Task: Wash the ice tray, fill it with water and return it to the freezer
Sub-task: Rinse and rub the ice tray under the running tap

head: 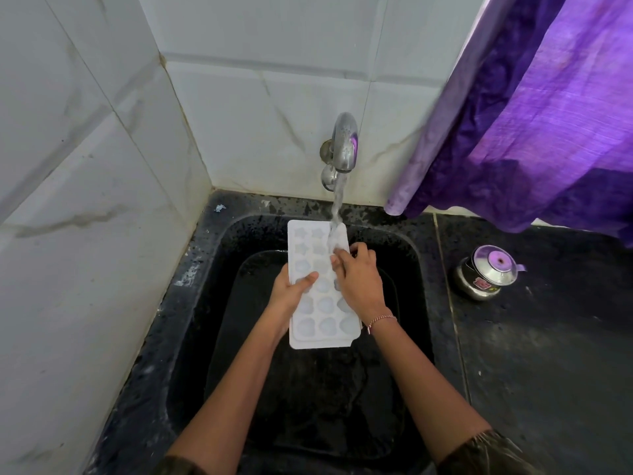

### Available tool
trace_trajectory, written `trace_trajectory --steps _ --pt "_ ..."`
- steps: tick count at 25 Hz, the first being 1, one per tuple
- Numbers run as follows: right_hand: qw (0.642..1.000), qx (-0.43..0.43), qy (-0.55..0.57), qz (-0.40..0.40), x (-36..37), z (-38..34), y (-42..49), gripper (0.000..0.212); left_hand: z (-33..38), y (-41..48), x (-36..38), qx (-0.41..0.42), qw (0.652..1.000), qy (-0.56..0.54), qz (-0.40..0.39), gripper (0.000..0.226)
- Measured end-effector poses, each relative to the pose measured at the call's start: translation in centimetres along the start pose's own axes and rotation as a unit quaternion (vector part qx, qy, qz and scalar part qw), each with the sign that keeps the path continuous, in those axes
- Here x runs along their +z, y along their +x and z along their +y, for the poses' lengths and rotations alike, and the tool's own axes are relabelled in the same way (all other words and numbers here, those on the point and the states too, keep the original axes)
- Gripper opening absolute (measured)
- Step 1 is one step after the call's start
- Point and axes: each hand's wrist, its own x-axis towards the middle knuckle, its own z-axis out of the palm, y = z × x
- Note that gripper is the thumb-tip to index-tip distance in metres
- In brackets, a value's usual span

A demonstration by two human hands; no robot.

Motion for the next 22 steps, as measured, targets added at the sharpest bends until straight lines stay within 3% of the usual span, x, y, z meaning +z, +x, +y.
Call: trace_trajectory --steps 5,11,14,18,22 --pt "0.995 -0.059 -0.078 0.001 0.4 -0.7 0.0 0.035 -1.2 -0.8 -1.2 -0.006 1.0 -0.015 0.012 0.033" --pt "0.985 -0.058 -0.153 0.054 1.3 -1.4 -1.4 0.02 -2.0 -1.3 -1.0 -0.024 1.0 -0.004 0.001 0.034" --pt "0.979 -0.111 -0.164 0.043 0.9 -0.9 -1.6 0.03 -2.4 -0.9 -0.5 -0.024 0.999 0.018 -0.012 0.035" --pt "0.971 -0.099 -0.212 0.045 0.1 0.0 -1.8 0.018 -2.4 -0.6 0.2 -0.024 0.999 0.035 -0.026 0.033" --pt "0.978 -0.105 -0.179 0.025 -0.8 0.5 -1.3 0.029 -1.4 -0.2 0.3 -0.024 0.997 0.054 -0.058 0.037"
